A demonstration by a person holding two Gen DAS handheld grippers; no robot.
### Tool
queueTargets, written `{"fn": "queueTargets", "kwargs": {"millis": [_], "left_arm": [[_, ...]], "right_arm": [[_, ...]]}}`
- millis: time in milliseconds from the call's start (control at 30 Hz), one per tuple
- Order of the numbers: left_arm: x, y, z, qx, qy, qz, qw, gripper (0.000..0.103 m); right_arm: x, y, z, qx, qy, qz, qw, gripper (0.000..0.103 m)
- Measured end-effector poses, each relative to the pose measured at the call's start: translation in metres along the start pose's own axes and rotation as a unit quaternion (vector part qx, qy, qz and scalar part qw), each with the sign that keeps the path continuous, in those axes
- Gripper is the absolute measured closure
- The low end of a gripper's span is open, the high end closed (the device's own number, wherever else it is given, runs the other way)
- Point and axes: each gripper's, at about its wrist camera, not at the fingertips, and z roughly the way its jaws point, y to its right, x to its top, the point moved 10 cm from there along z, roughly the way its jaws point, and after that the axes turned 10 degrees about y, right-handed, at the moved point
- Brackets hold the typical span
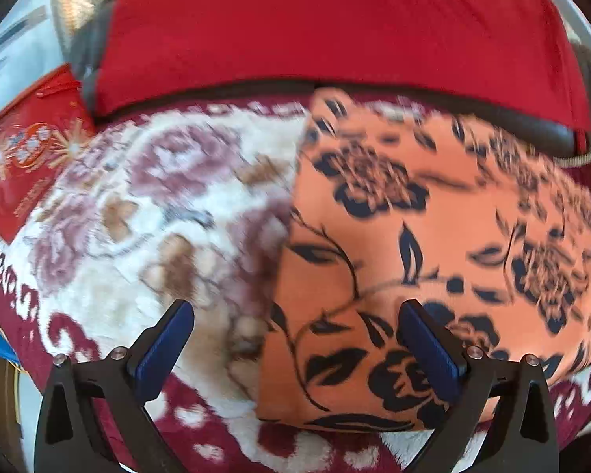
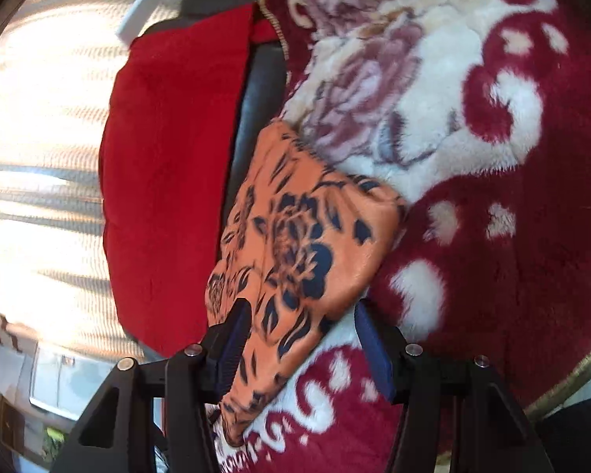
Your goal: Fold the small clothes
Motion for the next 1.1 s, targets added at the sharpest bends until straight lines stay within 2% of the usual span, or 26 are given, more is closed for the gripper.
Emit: {"fn": "queueTargets", "kwargs": {"millis": [100, 300, 433, 467, 533, 600, 867, 933, 1000, 1100], "left_arm": [[0.001, 0.003, -0.001, 0.002, 0.005, 0.007, 1.0, 0.0], [0.002, 0.004, -0.002, 0.002, 0.006, 0.01, 0.9999, 0.0], [0.005, 0.003, 0.0, 0.005, 0.009, 0.013, 0.9999, 0.0], [0.004, 0.003, 0.001, 0.006, 0.009, 0.014, 0.9998, 0.0], [0.004, 0.003, -0.001, 0.007, 0.01, 0.014, 0.9998, 0.0], [0.004, 0.004, -0.002, 0.007, 0.011, 0.016, 0.9998, 0.0], [0.004, 0.004, -0.004, 0.008, 0.016, 0.02, 0.9996, 0.0], [0.004, 0.004, -0.004, 0.009, 0.018, 0.021, 0.9996, 0.0], [0.004, 0.004, -0.004, 0.009, 0.019, 0.022, 0.9996, 0.0], [0.003, 0.004, -0.004, 0.007, 0.018, 0.019, 0.9996, 0.0]], "right_arm": [[0.009, 0.002, 0.008, 0.001, 0.015, 0.014, 1.0, 0.045], [0.03, -0.014, 0.029, 0.006, 0.038, -0.031, 0.999, 0.044], [0.03, -0.014, 0.037, -0.002, 0.035, -0.051, 0.998, 0.047], [0.029, -0.016, 0.037, -0.002, 0.036, -0.061, 0.997, 0.05], [0.028, -0.019, 0.036, -0.011, 0.042, -0.087, 0.995, 0.068], [0.026, -0.017, 0.039, -0.025, 0.041, -0.103, 0.994, 0.068], [0.025, -0.01, 0.043, -0.028, 0.039, -0.088, 0.995, 0.064], [0.023, -0.013, 0.044, -0.02, 0.043, -0.093, 0.995, 0.056], [0.02, -0.018, 0.043, -0.017, 0.046, -0.111, 0.993, 0.053], [0.015, -0.022, 0.045, -0.026, 0.04, -0.145, 0.988, 0.055]]}}
